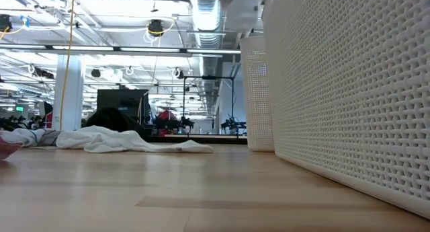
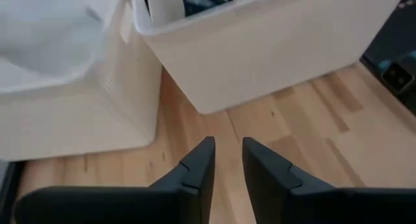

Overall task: Sort clothes
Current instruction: Put the white sock into the top white laundry bin

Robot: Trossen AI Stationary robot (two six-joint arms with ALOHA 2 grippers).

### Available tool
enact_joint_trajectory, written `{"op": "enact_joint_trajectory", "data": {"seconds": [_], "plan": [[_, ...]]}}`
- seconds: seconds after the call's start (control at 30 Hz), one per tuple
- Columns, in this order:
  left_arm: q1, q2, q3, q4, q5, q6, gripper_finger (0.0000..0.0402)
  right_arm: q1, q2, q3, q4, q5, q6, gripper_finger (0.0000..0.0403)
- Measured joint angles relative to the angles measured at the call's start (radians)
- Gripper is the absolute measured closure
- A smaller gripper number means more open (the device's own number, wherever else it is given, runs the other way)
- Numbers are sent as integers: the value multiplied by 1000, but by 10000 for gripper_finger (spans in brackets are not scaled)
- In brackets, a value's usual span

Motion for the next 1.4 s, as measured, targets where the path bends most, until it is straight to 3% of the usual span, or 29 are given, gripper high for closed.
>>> {"op": "enact_joint_trajectory", "data": {"seconds": [0.27, 0.67, 1.13, 1.4], "plan": [[-33, 1, -110, 11, 1, -54, 324, -73, -110, 0, -180, 150, 31, 403], [-90, 1, -210, 46, 1, -123, 324, -303, -127, 0, -476, 158, 205, 403], [-112, 1, -279, 113, 1, -126, 324, -354, -129, 0, -506, 151, 216, 403], [-112, 1, -292, 135, 1, -123, 324, -477, -129, 0, -565, 150, 251, 403]]}}
